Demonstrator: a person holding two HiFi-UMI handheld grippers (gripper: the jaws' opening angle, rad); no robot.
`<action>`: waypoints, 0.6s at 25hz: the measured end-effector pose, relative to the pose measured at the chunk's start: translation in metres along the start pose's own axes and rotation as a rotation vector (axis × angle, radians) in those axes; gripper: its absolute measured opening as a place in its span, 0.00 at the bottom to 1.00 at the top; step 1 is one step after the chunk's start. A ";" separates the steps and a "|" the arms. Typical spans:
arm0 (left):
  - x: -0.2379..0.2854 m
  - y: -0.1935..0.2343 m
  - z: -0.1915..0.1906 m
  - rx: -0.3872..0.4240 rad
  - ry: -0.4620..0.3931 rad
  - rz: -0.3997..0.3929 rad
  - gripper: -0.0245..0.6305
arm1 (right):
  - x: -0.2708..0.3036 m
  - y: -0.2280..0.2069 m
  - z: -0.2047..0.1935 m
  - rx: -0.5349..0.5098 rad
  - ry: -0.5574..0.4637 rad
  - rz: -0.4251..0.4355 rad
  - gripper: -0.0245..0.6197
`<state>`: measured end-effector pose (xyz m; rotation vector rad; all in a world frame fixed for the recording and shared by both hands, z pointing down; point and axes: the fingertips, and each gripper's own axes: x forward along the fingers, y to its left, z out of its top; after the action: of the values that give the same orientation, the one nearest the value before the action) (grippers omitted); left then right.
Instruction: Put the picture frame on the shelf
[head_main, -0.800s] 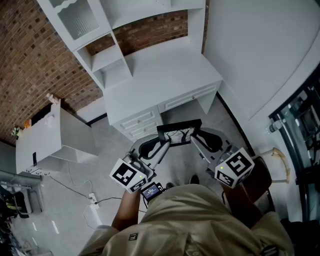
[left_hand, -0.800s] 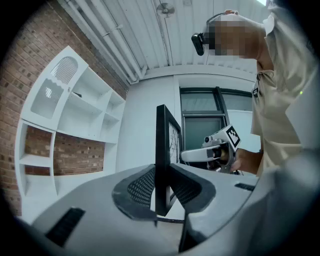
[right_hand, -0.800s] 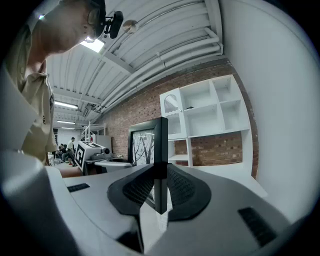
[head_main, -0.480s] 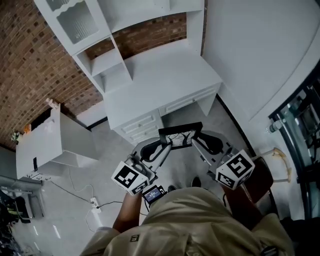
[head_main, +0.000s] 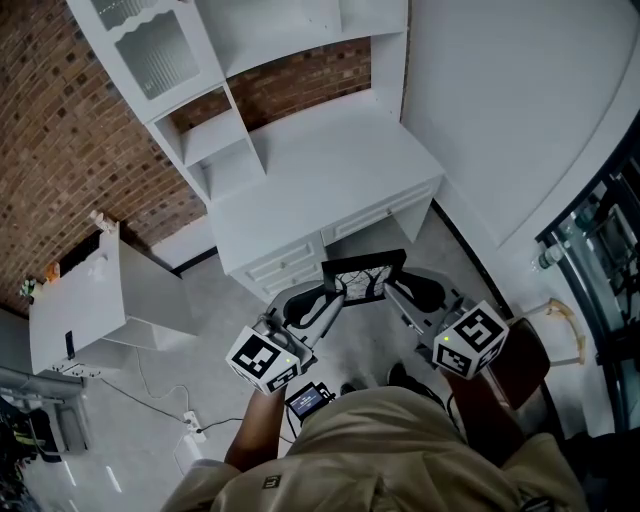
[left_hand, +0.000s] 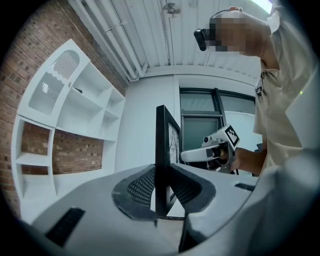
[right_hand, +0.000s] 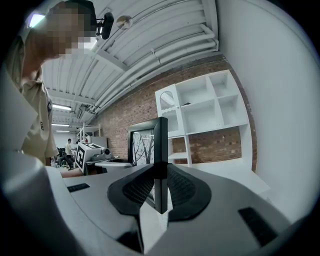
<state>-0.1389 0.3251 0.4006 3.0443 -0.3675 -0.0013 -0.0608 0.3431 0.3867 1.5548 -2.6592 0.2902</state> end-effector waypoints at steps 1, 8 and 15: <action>0.000 0.003 0.000 -0.001 -0.002 0.000 0.18 | 0.003 -0.001 0.001 0.002 0.000 -0.002 0.16; 0.020 0.027 0.005 -0.005 -0.006 0.010 0.18 | 0.022 -0.026 0.013 -0.020 -0.006 0.016 0.16; 0.061 0.086 0.020 0.021 -0.011 0.069 0.18 | 0.069 -0.082 0.035 -0.031 -0.027 0.072 0.16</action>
<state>-0.1004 0.2259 0.3880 3.0521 -0.4763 -0.0102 -0.0222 0.2382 0.3725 1.4672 -2.7312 0.2318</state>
